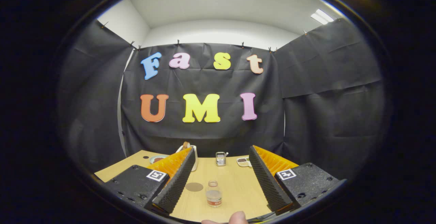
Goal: Take the bottle from table, then pour the juice into the cup, finally place the bottle on the coaster
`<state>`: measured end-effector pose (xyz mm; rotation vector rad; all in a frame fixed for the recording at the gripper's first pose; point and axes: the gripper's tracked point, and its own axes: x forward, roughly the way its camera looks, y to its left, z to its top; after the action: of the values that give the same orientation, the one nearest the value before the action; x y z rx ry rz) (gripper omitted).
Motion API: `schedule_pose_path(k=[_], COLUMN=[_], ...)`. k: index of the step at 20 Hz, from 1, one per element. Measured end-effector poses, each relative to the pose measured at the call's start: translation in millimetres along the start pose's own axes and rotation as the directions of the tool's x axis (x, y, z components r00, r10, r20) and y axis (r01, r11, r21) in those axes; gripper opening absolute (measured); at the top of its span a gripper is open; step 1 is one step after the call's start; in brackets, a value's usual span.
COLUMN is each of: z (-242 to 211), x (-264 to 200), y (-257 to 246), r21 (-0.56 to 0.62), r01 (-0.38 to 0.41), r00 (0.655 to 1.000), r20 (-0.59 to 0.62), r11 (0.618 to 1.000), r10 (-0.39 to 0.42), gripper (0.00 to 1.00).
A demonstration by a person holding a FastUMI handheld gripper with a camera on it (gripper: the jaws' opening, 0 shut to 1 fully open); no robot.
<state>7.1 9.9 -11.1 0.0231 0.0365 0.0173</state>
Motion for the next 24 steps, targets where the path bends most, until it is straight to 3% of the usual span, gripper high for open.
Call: schedule_pose_path(k=[17,24], z=[-8.7,-49.1], x=[3.5,7.9], y=[9.9,13.9], r21=[0.003,0.000], r01=[-0.033,-0.069], r00=[0.999,0.996], r20=[-0.022,-0.065], r11=[0.999,0.998], r10=[0.033,0.068], gripper=[1.00,1.00])
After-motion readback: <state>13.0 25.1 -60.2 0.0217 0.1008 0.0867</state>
